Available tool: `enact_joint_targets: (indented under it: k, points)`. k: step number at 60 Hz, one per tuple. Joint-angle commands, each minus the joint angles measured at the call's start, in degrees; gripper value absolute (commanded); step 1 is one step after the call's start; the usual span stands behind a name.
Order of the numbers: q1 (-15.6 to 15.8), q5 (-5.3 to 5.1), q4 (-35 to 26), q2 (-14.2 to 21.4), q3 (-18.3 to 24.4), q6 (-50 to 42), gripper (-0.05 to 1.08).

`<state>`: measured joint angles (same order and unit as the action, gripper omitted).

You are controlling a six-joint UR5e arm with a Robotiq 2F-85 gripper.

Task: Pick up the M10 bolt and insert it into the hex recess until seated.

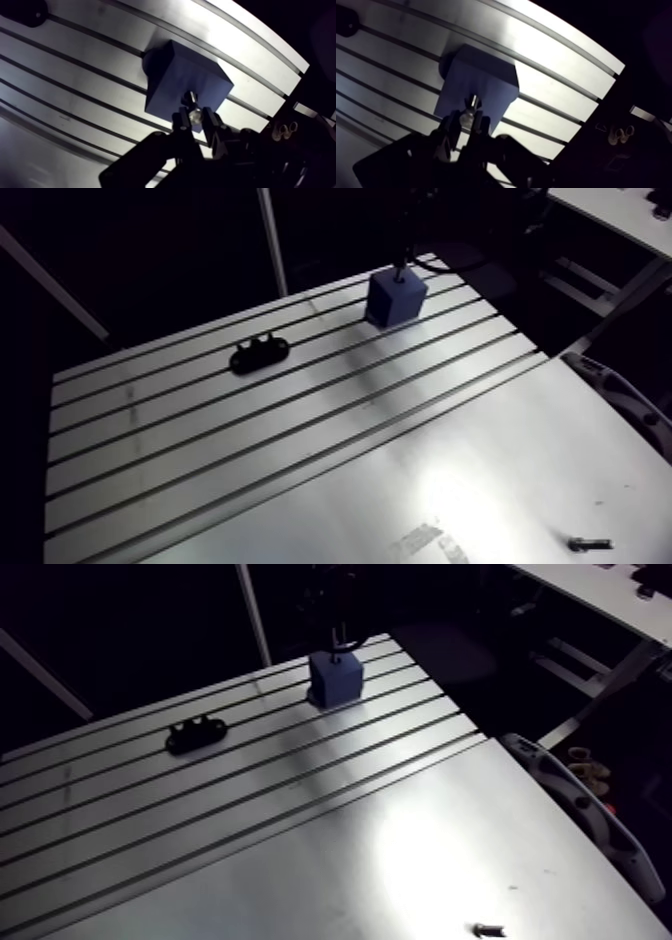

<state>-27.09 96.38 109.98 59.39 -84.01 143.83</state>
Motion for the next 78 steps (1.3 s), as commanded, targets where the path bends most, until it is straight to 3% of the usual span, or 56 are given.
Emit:
enact_joint_targets:
  k: [1,78]
  points:
    - [0.01,0.08,0.02,-0.03,-0.06,0.02,0.98]
    - [-0.16,-0.01,-0.07,0.41,-0.23,0.42,0.98]
